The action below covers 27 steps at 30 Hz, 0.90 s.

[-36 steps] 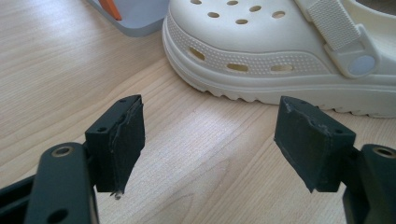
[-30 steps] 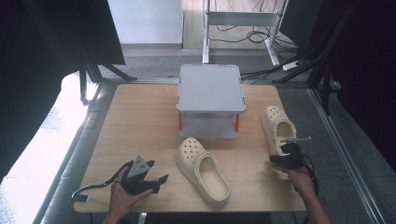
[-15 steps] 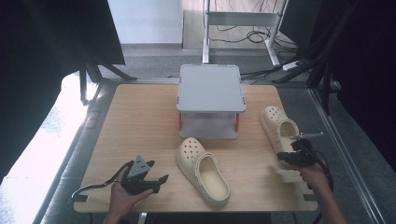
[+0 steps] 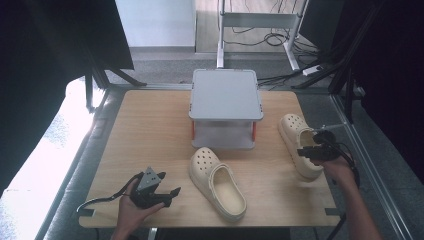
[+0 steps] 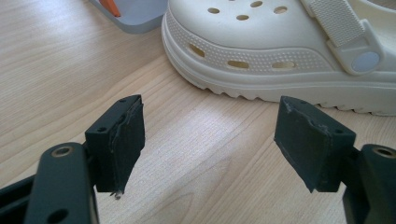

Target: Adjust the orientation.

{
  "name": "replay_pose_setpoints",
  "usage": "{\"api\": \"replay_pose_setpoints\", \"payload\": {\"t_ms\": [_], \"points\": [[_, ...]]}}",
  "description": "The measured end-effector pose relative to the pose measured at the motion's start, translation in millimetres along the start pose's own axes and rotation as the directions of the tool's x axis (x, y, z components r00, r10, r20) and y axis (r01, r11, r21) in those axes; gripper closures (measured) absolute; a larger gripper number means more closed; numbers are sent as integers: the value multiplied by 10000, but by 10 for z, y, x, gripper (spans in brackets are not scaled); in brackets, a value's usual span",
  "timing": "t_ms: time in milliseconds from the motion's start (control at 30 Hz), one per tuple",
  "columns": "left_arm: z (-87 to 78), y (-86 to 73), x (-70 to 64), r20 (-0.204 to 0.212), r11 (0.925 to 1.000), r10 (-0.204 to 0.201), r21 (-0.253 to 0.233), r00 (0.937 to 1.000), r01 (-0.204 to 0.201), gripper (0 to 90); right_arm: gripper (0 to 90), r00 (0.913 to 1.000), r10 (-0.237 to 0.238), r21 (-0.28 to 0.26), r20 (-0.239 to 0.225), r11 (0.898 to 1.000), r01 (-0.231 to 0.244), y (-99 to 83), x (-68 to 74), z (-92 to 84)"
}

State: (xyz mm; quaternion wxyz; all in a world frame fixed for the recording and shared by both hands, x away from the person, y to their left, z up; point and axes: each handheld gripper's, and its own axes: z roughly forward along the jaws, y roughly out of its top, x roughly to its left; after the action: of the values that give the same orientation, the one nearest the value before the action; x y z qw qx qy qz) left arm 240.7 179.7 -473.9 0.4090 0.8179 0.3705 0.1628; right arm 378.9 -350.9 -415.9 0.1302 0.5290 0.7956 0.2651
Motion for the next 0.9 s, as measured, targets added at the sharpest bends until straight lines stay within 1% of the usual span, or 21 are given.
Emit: {"api": "replay_pose_setpoints", "payload": {"t_ms": [67,100,167,233,267,300,333,367,400,433,467,500,533,567,600,633,767,833,900], "points": [[-10,1,2,-28,10000,15,-26,10000,-15,251,657,9999,141,109,57,9998,-141,89,-62,84],[-10,1,2,-28,10000,15,-26,10000,-15,250,657,9999,141,109,57,9998,-141,89,-62,84],[-12,1,3,-40,10000,20,-26,10000,-20,251,647,9994,336,233,48,9992,-337,162,-124,185],[-12,1,5,-42,10000,26,-24,10000,-26,250,646,9992,386,303,53,9988,-387,185,-141,216],[-10,1,5,-39,10000,27,-22,10000,-27,250,645,9987,514,383,40,9979,-515,230,-174,277],[-10,1,5,-39,10000,27,-22,10000,-27,251,645,9987,514,383,40,9979,-515,230,-174,277],[-7,1,5,-37,10000,23,-20,10000,-23,251,645,9985,542,502,42,9973,-544,263,-192,321],[-5,1,5,-38,10000,25,-16,10000,-25,251,645,9985,542,502,42,9973,-544,263,-192,321],[-4,0,4,-34,10000,18,-9,10000,-18,250,653,9984,572,554,35,9968,-573,304,-208,378],[-4,0,4,-34,10000,18,-9,10000,-18,250,653,9984,572,554,35,9968,-573,304,-208,378],[-5,0,3,-30,10000,21,-16,10000,-21,250,664,9985,546,719,0,9959,-544,341,-210,431],[-5,0,3,-30,10000,21,-16,10000,-21,251,664,9985,546,719,0,9959,-544,341,-210,431],[-9,1,3,-43,10000,22,-19,10000,-22,251,702,9987,518,870,25,9949,-518,368,-204,487],[-9,1,3,-43,10000,22,-19,10000,-22,250,702,9987,518,870,25,9949,-518,368,-204,487],[-13,1,4,-55,10000,29,-22,10000,-29,250,755,9986,530,993,94,9936,-537,390,-200,536],[-14,1,5,-64,10000,32,-23,10000,-32,251,761,9984,559,1003,29,9934,-559,394,-201,543],[-5,-1,4,-45,10000,39,-1,10000,-39,251,776,9974,719,1054,37,9918,-719,391,-222,517],[1,-3,2,-30,10000,47,11,10000,-47,251,778,9975,709,1049,73,9919,-712,383,-219,508],[-3,-1,4,-38,10000,36,6,10000,-36,251,779,9977,649,918,170,9936,-662,359,-209,464]]}}
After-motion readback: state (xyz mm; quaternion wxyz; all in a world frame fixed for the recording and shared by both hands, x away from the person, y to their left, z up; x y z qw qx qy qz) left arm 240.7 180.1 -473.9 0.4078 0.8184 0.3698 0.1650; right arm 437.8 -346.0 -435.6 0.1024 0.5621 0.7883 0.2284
